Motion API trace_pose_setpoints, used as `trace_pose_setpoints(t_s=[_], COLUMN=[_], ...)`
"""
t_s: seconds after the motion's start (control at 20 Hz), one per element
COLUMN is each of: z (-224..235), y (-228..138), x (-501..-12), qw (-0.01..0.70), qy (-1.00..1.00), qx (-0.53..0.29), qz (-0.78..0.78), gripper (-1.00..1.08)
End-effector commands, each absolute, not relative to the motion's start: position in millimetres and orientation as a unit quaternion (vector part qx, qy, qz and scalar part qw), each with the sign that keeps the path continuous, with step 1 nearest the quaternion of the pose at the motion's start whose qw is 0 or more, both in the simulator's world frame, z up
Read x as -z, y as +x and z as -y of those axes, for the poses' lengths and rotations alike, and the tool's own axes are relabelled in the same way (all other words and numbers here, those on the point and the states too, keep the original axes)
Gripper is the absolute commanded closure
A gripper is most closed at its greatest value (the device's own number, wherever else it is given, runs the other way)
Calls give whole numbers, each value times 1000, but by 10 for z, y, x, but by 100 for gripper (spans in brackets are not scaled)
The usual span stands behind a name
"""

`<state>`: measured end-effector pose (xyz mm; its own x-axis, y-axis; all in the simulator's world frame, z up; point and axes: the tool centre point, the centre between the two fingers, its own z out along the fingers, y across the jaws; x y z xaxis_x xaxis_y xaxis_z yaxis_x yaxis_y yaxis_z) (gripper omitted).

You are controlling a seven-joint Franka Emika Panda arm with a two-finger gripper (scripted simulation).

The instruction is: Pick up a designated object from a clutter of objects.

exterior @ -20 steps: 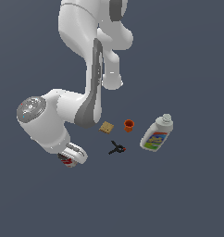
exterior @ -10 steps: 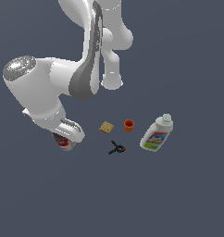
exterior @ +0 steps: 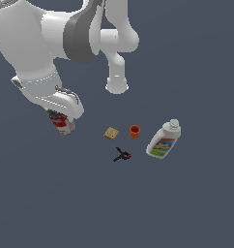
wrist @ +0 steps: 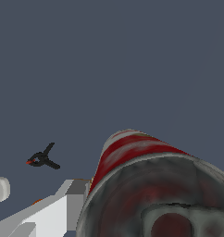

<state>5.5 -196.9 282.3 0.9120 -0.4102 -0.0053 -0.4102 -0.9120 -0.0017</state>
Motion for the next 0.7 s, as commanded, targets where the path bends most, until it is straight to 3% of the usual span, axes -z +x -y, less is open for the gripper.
trace_pose_setpoints(t_s=[0.0,0.65], z=[1985,2042], y=[-86,-597], x=[-3089,-4027], qw=[1,0], qy=[-978,-978], qx=[0,0], qz=[-210,-210], gripper=[108,108])
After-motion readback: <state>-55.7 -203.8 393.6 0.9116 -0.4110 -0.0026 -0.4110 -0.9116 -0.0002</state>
